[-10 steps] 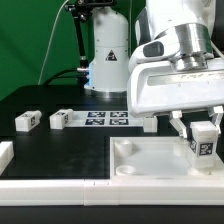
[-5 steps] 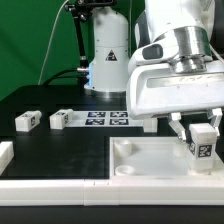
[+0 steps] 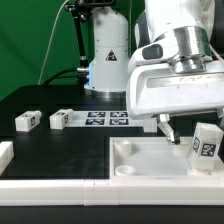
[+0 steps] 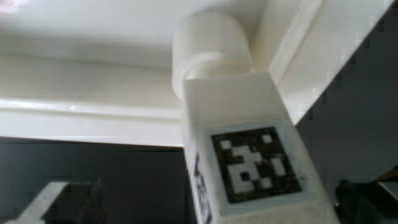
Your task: Assemble one leg
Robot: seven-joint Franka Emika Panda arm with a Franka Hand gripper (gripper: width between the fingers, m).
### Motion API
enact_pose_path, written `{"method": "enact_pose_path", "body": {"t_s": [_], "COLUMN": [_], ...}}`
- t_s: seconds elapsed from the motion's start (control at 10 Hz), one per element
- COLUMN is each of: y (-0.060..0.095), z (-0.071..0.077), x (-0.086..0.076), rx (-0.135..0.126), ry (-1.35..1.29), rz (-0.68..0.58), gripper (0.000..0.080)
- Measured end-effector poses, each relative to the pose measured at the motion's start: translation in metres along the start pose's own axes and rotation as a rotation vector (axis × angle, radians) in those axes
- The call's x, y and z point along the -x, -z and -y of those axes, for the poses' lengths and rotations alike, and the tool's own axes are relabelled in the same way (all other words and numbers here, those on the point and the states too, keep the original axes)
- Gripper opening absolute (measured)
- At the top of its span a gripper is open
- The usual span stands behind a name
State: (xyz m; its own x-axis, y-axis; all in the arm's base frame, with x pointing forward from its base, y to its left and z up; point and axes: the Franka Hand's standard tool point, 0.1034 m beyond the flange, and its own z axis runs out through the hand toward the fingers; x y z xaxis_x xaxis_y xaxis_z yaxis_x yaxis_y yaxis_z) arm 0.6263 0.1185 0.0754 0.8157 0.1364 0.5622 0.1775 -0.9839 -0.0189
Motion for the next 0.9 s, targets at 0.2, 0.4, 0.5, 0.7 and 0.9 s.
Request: {"method": "enact_pose_path", "body": {"t_s": [0.2,0.4,0.5,0.7,0.9], "y": [0.001,0.013,0.013,0.01,0.008], "z": [0.001,0.008,0.007,0.009,0.013], "x": [-0.001,-0.012,-0.012,-0.01,-0.003], "rx": [0.0,-0.005,-0.006,-0.012,-0.032], "ry": [-0.008,-0.007,-0.005,-0.005,-0.005], "rz": [0.0,-0.009,0.006,0.039,0.145], "gripper": [0.0647,0.0649,0.0649,0.0649,0.0649]}}
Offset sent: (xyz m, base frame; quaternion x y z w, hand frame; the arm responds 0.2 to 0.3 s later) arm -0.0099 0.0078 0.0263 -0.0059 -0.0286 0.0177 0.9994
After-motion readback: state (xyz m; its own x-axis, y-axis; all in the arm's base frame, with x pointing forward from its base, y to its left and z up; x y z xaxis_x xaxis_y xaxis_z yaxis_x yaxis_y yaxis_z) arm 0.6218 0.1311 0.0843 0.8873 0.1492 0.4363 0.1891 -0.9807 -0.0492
